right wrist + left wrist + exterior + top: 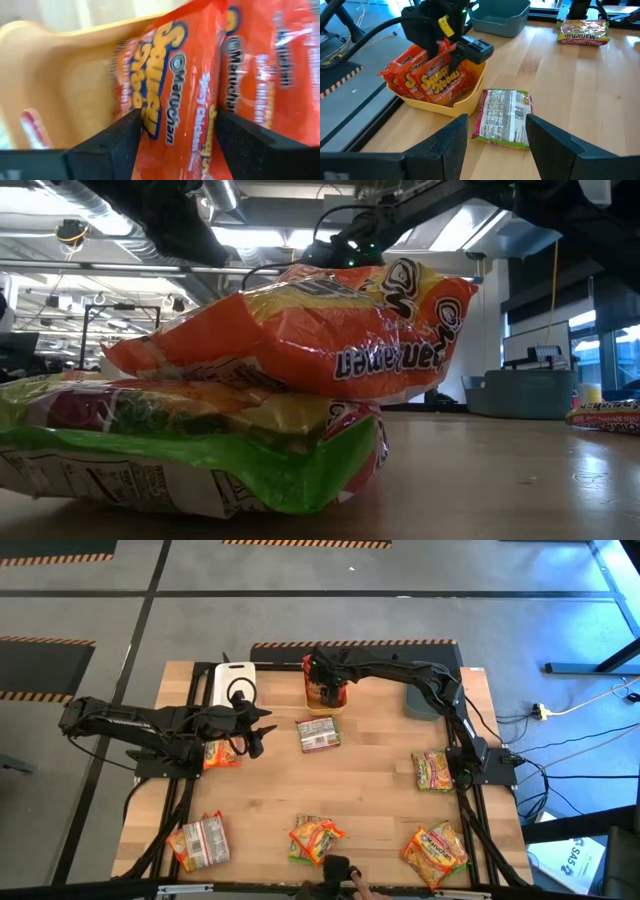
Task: Sort Maruchan noodles
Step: Put the orange noodle pack into the yellow bin
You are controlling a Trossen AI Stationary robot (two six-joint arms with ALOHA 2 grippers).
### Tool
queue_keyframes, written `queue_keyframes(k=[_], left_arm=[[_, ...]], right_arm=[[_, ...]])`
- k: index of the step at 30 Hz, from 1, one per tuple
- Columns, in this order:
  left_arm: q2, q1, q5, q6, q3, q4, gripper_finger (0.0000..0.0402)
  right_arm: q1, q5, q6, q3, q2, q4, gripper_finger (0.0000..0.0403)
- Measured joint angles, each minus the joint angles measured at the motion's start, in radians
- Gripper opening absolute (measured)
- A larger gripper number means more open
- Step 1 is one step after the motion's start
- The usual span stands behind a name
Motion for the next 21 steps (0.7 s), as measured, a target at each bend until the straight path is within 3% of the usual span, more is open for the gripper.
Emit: queue_keyframes(k=[6,13,21], left_arm=[[0.0,0.0,0.0,0.0,0.0,0.0,0.0193],[0.0,0.0,0.0,-0.001,0.0,0.003,0.0193],[-0.001,0.0,-0.017,-0.035,0.0,0.096,0.0193]], right_arm=[[0.011,-0.002,-0.005,0.011,-0.005,-0.012,0.0245],[0.066,-0.016,0.006,0.102,-0.064,-0.161,0.0245],[0.136,-0.034,0.1,0.027,-0.214,-0.236,0.0246]])
